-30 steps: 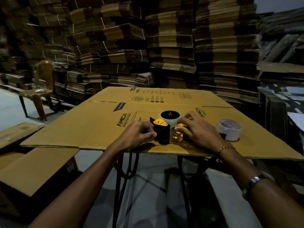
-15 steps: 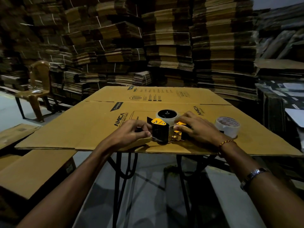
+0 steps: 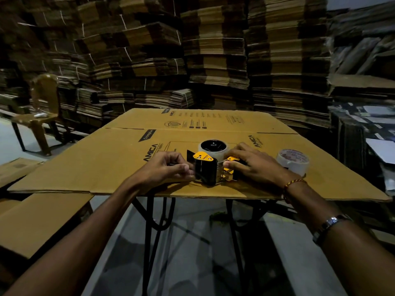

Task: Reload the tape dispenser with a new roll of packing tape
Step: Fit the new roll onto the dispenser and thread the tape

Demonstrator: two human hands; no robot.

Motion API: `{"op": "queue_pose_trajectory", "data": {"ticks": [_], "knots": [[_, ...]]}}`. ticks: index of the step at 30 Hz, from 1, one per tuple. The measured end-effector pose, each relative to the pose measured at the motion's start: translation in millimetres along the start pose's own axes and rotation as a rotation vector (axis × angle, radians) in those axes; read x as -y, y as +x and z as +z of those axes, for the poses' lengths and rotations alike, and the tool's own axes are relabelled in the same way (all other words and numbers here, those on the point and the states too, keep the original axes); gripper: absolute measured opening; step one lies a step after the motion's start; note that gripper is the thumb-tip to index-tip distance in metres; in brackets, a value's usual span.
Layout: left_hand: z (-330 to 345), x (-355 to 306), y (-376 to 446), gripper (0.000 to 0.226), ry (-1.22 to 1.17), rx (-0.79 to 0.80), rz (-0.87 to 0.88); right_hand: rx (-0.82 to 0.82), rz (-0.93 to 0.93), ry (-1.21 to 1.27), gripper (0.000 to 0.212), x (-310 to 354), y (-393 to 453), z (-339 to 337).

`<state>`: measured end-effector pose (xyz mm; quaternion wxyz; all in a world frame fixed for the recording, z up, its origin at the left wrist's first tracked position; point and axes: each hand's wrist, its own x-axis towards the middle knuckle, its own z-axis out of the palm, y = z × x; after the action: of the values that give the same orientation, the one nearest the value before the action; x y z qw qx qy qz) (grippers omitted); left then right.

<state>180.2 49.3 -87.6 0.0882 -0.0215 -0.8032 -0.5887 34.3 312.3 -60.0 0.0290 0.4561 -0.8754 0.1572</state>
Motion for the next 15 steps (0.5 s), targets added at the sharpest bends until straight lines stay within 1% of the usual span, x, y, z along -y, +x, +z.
{"op": "queue_pose_trajectory", "data": {"ticks": [1, 2, 6, 8, 10, 15], "knots": [[1, 1, 0, 0.011, -0.007, -0.007, 0.005, 0.005, 0.0, -0.007, 0.067, 0, 0, 0], [1, 2, 1, 0.009, 0.036, -0.022, 0.028, 0.007, -0.002, -0.013, 0.066, 0, 1, 1], [-1, 0, 7, 0.007, 0.427, -0.118, 0.17, 0.003, -0.017, -0.027, 0.064, -1, 0, 1], [-3, -2, 10, 0.006, 0.551, -0.108, 0.196, 0.012, -0.019, -0.032, 0.065, -1, 0, 1], [-3, -5, 14, 0.006, 0.61, -0.078, 0.198, 0.017, -0.021, -0.029, 0.066, -1, 0, 1], [-1, -6, 14, 0.007, 0.586, -0.042, 0.234, 0.018, -0.015, -0.04, 0.065, -2, 2, 2]]}}
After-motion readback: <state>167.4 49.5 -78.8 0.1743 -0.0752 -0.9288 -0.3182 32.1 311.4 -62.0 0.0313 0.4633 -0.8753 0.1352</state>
